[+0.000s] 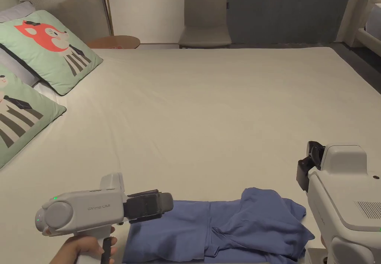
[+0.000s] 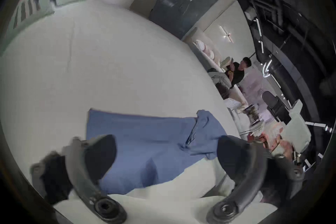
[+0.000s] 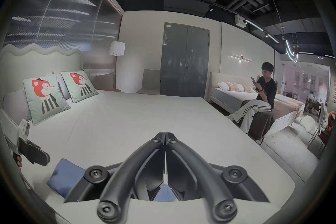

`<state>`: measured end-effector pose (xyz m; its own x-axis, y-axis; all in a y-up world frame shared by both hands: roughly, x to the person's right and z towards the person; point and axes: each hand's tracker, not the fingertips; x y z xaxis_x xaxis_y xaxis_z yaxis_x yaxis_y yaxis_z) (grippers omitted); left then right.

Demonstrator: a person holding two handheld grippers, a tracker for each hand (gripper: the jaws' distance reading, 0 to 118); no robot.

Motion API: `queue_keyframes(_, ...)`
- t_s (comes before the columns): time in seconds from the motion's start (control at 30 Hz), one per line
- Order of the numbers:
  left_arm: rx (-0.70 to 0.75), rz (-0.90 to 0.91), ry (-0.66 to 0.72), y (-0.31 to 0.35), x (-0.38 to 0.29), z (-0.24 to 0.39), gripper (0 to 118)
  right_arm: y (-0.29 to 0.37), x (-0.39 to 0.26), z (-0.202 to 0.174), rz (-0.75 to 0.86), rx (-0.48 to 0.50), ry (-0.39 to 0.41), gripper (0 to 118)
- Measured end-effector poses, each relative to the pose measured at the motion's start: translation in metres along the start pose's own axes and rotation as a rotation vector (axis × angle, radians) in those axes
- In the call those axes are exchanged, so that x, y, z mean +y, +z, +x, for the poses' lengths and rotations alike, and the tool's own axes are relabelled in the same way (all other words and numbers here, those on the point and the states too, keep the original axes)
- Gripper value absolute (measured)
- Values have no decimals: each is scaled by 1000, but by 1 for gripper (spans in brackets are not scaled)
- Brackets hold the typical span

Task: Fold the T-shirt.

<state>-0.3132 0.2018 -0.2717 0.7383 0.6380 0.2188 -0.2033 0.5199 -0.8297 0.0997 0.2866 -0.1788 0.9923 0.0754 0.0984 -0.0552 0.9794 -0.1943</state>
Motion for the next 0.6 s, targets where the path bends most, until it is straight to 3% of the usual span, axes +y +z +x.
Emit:
queue_keyframes(0.3, -14, -16, 192, -6, -23, -81, 107, -8, -6, -9, -25, 16, 23, 0)
queue_keyframes(0.37, -18, -14, 210, -10, -26, -92, 96, -11, -9, -10, -31, 15, 29, 0)
queue_keyframes(0.43, -19, -19, 216, -13, -29, -75, 75, -13, -10, -10, -37, 15, 31, 0)
queue_keyframes(0.53, -32, -17, 184, -21, -34, -66, 61, -16, -10, -10, -43, 13, 36, 0)
queue_keyframes(0.6, -28, -40, 169, -28, -34, -62, 45, -16, -10, -10, -45, 13, 37, 0)
